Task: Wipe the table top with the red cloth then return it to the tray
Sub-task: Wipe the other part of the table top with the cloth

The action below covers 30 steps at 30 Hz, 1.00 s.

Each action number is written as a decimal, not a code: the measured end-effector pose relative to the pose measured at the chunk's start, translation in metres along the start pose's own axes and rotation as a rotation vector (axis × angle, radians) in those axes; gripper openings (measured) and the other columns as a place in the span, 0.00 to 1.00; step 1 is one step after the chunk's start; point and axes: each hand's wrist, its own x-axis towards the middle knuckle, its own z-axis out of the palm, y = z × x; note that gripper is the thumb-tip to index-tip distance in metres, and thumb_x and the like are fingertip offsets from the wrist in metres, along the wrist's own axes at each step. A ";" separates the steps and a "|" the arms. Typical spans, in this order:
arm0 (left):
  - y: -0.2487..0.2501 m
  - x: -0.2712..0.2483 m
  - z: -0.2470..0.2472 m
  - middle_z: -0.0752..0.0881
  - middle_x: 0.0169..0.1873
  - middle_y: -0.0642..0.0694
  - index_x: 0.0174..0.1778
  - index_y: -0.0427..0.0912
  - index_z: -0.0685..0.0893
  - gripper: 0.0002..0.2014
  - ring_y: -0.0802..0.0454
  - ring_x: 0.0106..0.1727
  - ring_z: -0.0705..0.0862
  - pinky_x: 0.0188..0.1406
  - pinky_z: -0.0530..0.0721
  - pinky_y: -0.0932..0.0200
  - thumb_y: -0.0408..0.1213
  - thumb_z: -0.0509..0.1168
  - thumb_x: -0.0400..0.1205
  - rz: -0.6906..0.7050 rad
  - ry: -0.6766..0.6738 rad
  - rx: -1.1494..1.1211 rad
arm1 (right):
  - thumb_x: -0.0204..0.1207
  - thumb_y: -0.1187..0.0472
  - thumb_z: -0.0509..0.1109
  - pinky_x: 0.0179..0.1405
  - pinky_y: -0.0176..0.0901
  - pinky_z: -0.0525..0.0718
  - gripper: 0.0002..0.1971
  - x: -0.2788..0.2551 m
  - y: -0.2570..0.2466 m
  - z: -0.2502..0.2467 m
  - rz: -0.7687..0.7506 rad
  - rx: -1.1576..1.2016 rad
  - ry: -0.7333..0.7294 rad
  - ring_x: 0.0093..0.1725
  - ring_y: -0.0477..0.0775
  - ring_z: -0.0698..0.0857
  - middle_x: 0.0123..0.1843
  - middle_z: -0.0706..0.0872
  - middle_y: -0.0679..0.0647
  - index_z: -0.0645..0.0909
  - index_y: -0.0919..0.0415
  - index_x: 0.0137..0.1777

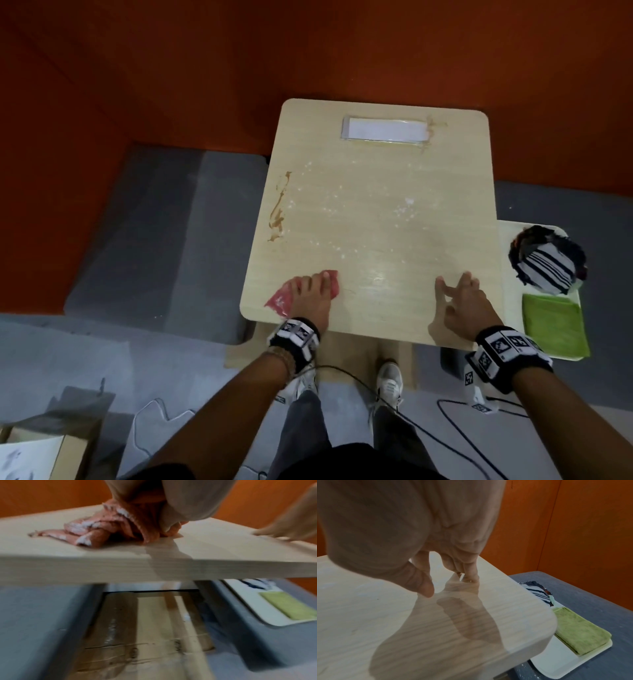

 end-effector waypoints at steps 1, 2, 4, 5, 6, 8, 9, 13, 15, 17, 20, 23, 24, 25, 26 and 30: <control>0.018 -0.002 0.003 0.62 0.76 0.33 0.83 0.33 0.48 0.41 0.31 0.74 0.62 0.78 0.54 0.30 0.33 0.62 0.76 0.047 -0.008 -0.015 | 0.76 0.66 0.60 0.70 0.59 0.74 0.35 0.000 -0.001 0.000 0.000 0.004 -0.003 0.82 0.75 0.54 0.83 0.49 0.73 0.60 0.49 0.84; 0.035 -0.003 0.006 0.62 0.76 0.33 0.83 0.32 0.48 0.40 0.31 0.75 0.62 0.78 0.52 0.29 0.32 0.61 0.77 0.097 -0.005 -0.016 | 0.76 0.66 0.60 0.71 0.60 0.73 0.35 -0.002 -0.002 -0.001 0.005 0.012 -0.005 0.83 0.75 0.52 0.83 0.48 0.73 0.60 0.49 0.84; 0.058 -0.005 0.006 0.62 0.75 0.32 0.82 0.31 0.49 0.37 0.31 0.74 0.62 0.78 0.51 0.28 0.30 0.59 0.79 0.175 0.011 0.002 | 0.76 0.67 0.60 0.72 0.61 0.72 0.36 -0.003 -0.001 -0.001 0.006 0.022 -0.004 0.83 0.75 0.51 0.84 0.47 0.73 0.59 0.49 0.84; 0.059 -0.006 0.006 0.63 0.75 0.32 0.82 0.30 0.49 0.36 0.31 0.74 0.63 0.78 0.52 0.28 0.30 0.58 0.79 0.202 0.026 0.020 | 0.76 0.68 0.60 0.72 0.61 0.73 0.36 -0.003 0.000 -0.002 -0.002 0.023 0.000 0.83 0.76 0.52 0.84 0.48 0.73 0.60 0.49 0.84; 0.052 -0.007 0.006 0.64 0.75 0.33 0.82 0.31 0.50 0.35 0.31 0.74 0.64 0.78 0.53 0.28 0.31 0.57 0.80 0.218 0.025 0.047 | 0.75 0.68 0.60 0.72 0.61 0.73 0.37 -0.003 0.002 -0.002 -0.010 0.023 -0.001 0.83 0.76 0.52 0.84 0.48 0.73 0.59 0.49 0.85; 0.025 -0.013 0.009 0.64 0.75 0.34 0.83 0.32 0.50 0.35 0.33 0.74 0.64 0.76 0.56 0.31 0.30 0.57 0.80 0.193 -0.014 0.107 | 0.75 0.68 0.60 0.73 0.61 0.72 0.37 -0.002 0.004 -0.001 -0.021 0.024 -0.014 0.83 0.76 0.52 0.84 0.48 0.72 0.59 0.48 0.85; 0.006 -0.016 0.009 0.64 0.75 0.35 0.82 0.32 0.51 0.35 0.34 0.73 0.65 0.75 0.58 0.32 0.30 0.58 0.79 0.156 -0.040 0.117 | 0.75 0.69 0.60 0.73 0.62 0.72 0.37 -0.002 0.005 0.000 -0.026 0.027 -0.018 0.83 0.76 0.51 0.84 0.47 0.72 0.59 0.48 0.85; -0.051 -0.020 0.012 0.82 0.56 0.34 0.71 0.29 0.75 0.41 0.32 0.51 0.82 0.52 0.82 0.32 0.31 0.76 0.59 0.079 -0.013 0.252 | 0.75 0.69 0.59 0.74 0.62 0.71 0.37 -0.003 0.002 -0.002 -0.014 0.048 -0.024 0.84 0.74 0.47 0.85 0.44 0.72 0.59 0.47 0.85; -0.051 -0.012 0.016 0.83 0.52 0.36 0.68 0.30 0.78 0.41 0.33 0.48 0.82 0.49 0.84 0.35 0.33 0.78 0.55 0.098 -0.001 0.263 | 0.75 0.69 0.60 0.73 0.61 0.72 0.37 -0.003 0.001 -0.003 -0.012 0.049 -0.027 0.85 0.74 0.46 0.85 0.43 0.72 0.58 0.48 0.85; -0.021 -0.006 0.006 0.77 0.64 0.34 0.77 0.30 0.66 0.37 0.32 0.61 0.77 0.65 0.73 0.34 0.33 0.69 0.71 0.165 -0.038 0.241 | 0.75 0.69 0.60 0.72 0.61 0.74 0.37 -0.003 -0.001 -0.002 -0.008 0.063 -0.033 0.84 0.75 0.44 0.84 0.43 0.73 0.58 0.49 0.84; 0.047 0.005 -0.006 0.67 0.73 0.35 0.81 0.31 0.55 0.36 0.32 0.72 0.66 0.77 0.57 0.33 0.30 0.62 0.77 0.294 -0.030 0.219 | 0.74 0.69 0.59 0.71 0.61 0.74 0.37 -0.004 -0.001 -0.003 -0.003 0.062 -0.038 0.84 0.75 0.45 0.84 0.42 0.73 0.58 0.49 0.84; 0.064 0.010 -0.006 0.71 0.71 0.36 0.80 0.32 0.59 0.38 0.31 0.68 0.70 0.76 0.61 0.30 0.29 0.66 0.74 0.415 0.016 0.224 | 0.74 0.69 0.59 0.70 0.60 0.75 0.38 -0.004 0.002 -0.006 -0.017 0.062 -0.039 0.84 0.74 0.48 0.84 0.44 0.72 0.58 0.47 0.84; 0.050 0.011 -0.003 0.76 0.67 0.37 0.78 0.34 0.65 0.37 0.32 0.64 0.76 0.72 0.69 0.31 0.30 0.67 0.71 0.462 0.063 0.266 | 0.75 0.69 0.58 0.70 0.60 0.76 0.37 -0.005 0.002 -0.007 -0.026 0.056 -0.042 0.84 0.74 0.49 0.84 0.45 0.72 0.58 0.47 0.84; 0.029 0.012 0.005 0.81 0.61 0.38 0.75 0.36 0.70 0.35 0.33 0.57 0.80 0.65 0.77 0.33 0.32 0.69 0.68 0.480 0.128 0.307 | 0.75 0.69 0.58 0.70 0.60 0.76 0.37 -0.006 0.003 -0.008 -0.032 0.050 -0.047 0.84 0.74 0.49 0.84 0.45 0.71 0.58 0.47 0.84; 0.004 0.011 0.010 0.84 0.57 0.39 0.72 0.37 0.72 0.35 0.34 0.52 0.82 0.59 0.81 0.35 0.33 0.70 0.66 0.453 0.144 0.321 | 0.76 0.69 0.58 0.70 0.59 0.75 0.37 -0.006 0.003 -0.008 -0.035 0.048 -0.054 0.84 0.73 0.48 0.85 0.44 0.71 0.58 0.46 0.84; -0.074 -0.001 0.015 0.82 0.58 0.36 0.74 0.35 0.73 0.46 0.32 0.52 0.81 0.56 0.82 0.37 0.29 0.77 0.55 0.257 0.065 0.221 | 0.77 0.70 0.57 0.73 0.60 0.72 0.35 -0.010 -0.001 -0.010 -0.030 0.077 -0.060 0.85 0.73 0.43 0.85 0.40 0.72 0.58 0.49 0.85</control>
